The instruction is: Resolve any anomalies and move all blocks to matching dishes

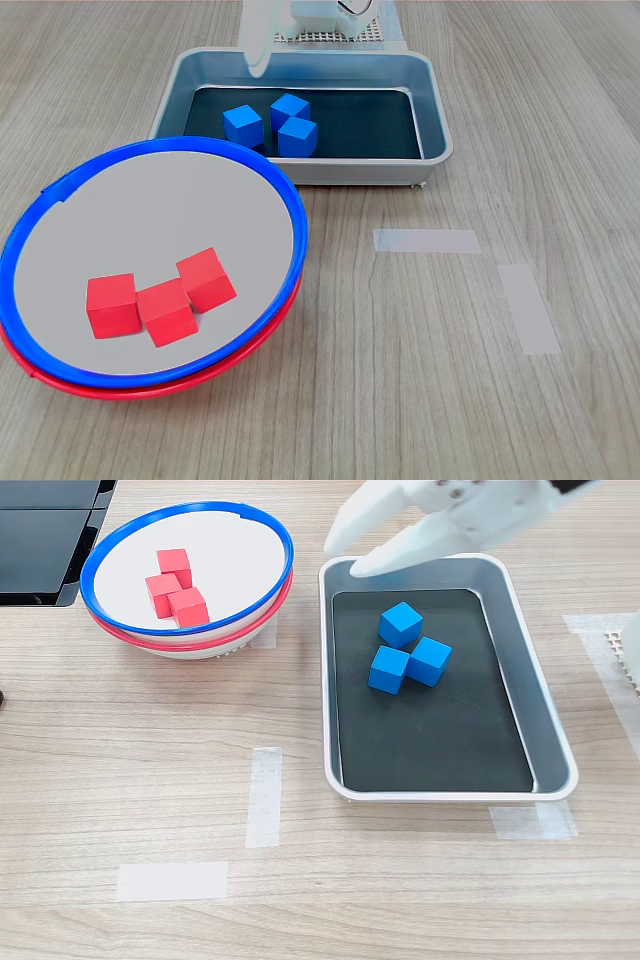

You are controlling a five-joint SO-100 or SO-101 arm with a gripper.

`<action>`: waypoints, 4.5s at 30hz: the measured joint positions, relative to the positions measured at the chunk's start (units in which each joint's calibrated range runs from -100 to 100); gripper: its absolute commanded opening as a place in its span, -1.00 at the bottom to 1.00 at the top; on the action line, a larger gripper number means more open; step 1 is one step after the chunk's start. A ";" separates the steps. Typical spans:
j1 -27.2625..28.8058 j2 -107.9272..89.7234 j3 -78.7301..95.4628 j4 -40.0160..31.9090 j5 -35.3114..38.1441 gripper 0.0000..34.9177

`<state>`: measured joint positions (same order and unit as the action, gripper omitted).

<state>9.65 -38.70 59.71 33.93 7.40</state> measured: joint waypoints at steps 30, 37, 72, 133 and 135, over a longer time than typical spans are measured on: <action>5.13 36.74 -28.13 -3.67 4.93 -0.46; 5.13 40.84 -28.31 -7.75 6.69 -0.65; 2.12 30.52 -30.67 -8.32 5.42 -1.00; -18.85 32.65 -18.42 -4.16 4.98 -0.72; -18.23 31.97 -19.33 -1.96 4.98 -0.70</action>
<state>-8.58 -6.73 40.38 31.97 12.38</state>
